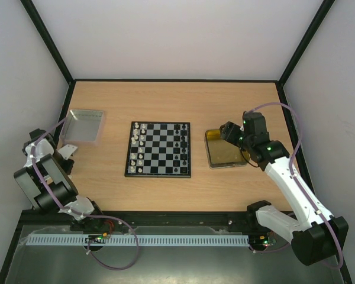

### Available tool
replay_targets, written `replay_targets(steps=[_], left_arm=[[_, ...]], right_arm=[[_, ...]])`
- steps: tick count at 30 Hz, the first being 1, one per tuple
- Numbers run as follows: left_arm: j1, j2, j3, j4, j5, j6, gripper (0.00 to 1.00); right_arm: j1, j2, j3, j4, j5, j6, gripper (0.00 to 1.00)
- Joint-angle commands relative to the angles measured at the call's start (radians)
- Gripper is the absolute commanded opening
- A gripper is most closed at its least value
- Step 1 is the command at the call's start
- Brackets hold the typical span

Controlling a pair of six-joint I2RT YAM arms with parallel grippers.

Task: Set up the chess pieces on the board
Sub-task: Pick up the chess piece at the center of the board.

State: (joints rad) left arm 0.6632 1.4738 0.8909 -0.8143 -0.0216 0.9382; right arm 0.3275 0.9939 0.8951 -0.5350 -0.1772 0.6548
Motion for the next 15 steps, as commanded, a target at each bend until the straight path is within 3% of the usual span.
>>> replay_targets(steps=[1, 7, 15], left_arm=[[-0.003, 0.002, -0.041, 0.014, -0.022, 0.011, 0.29], [-0.004, 0.005, -0.060, 0.031, -0.038, 0.014, 0.29], [-0.004, 0.011, -0.064, 0.042, -0.049, 0.016, 0.11]], right_arm=[[0.001, -0.023, 0.003, -0.023, 0.012, -0.011, 0.77], [0.001, -0.027, -0.004, -0.024, 0.013, -0.012, 0.77], [0.001, -0.038, -0.022, -0.016, 0.011, -0.009, 0.77]])
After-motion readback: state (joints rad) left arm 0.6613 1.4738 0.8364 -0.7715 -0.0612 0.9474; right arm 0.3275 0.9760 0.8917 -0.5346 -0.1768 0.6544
